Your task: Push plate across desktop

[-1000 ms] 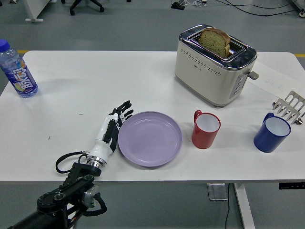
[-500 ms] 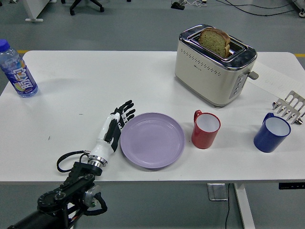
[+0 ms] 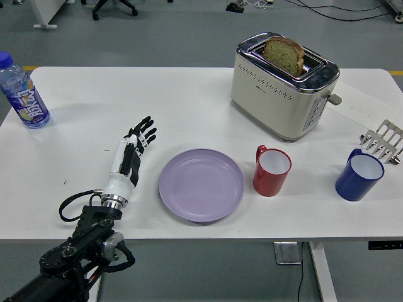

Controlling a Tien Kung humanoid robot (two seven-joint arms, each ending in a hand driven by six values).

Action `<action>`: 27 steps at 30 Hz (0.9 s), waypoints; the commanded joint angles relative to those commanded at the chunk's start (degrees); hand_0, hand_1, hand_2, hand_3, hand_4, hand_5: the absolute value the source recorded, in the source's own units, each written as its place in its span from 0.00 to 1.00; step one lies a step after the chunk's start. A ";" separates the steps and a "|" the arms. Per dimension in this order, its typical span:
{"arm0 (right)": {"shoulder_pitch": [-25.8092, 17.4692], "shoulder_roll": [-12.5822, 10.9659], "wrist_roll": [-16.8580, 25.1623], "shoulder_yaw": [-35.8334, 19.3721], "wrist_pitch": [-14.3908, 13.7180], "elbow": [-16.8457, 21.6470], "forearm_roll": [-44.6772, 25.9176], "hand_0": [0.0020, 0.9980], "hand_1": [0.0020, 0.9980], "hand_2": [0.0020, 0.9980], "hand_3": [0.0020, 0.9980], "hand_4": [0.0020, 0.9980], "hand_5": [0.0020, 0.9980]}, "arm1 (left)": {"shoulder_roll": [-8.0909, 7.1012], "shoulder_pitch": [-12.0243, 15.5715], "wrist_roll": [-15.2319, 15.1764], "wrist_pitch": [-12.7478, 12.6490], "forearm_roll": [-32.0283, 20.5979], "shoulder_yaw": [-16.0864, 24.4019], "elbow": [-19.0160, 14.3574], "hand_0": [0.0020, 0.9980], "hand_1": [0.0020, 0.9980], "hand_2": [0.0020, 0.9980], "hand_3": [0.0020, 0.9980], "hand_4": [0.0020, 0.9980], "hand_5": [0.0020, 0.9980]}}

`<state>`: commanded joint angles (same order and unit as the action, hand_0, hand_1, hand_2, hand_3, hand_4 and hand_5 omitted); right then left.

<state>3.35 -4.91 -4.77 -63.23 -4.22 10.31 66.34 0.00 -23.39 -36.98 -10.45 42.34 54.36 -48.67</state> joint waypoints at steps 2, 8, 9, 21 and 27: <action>0.05 -0.11 0.09 -0.06 -0.02 0.00 -0.16 0.61 0.55 0.63 0.63 0.13 0.36 | 0.00 0.32 1.28 1.02 1.39 2.66 -1.25 0.84 0.86 0.91 0.86 0.45 1.00; 0.11 -0.26 0.14 -0.32 -0.04 0.00 -0.07 0.61 0.55 0.63 0.63 0.13 0.35 | 0.00 1.10 10.60 6.59 6.69 9.73 -3.45 0.79 0.81 0.83 0.79 0.44 1.00; 0.09 -0.26 0.15 -0.41 -0.06 0.00 -0.04 0.61 0.55 0.63 0.63 0.13 0.35 | 0.00 1.40 12.82 7.76 7.70 11.23 -4.06 0.79 0.81 0.83 0.79 0.44 1.00; 0.14 -0.29 0.32 -0.52 -0.25 0.00 -0.59 0.61 0.55 0.63 0.63 0.14 0.35 | -5.05 3.60 23.79 11.32 11.09 22.66 -8.99 0.79 0.81 0.83 0.79 0.45 1.00; 0.27 -0.30 0.42 -0.49 -0.27 0.00 -0.89 0.61 0.55 0.63 0.63 0.14 0.36 | -7.99 4.86 28.67 13.28 12.68 27.79 -10.54 0.79 0.81 0.83 0.79 0.45 1.00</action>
<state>3.62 -5.21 -4.35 -63.71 -4.50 10.31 65.45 -7.99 -18.53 -8.31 2.83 55.02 82.14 -59.21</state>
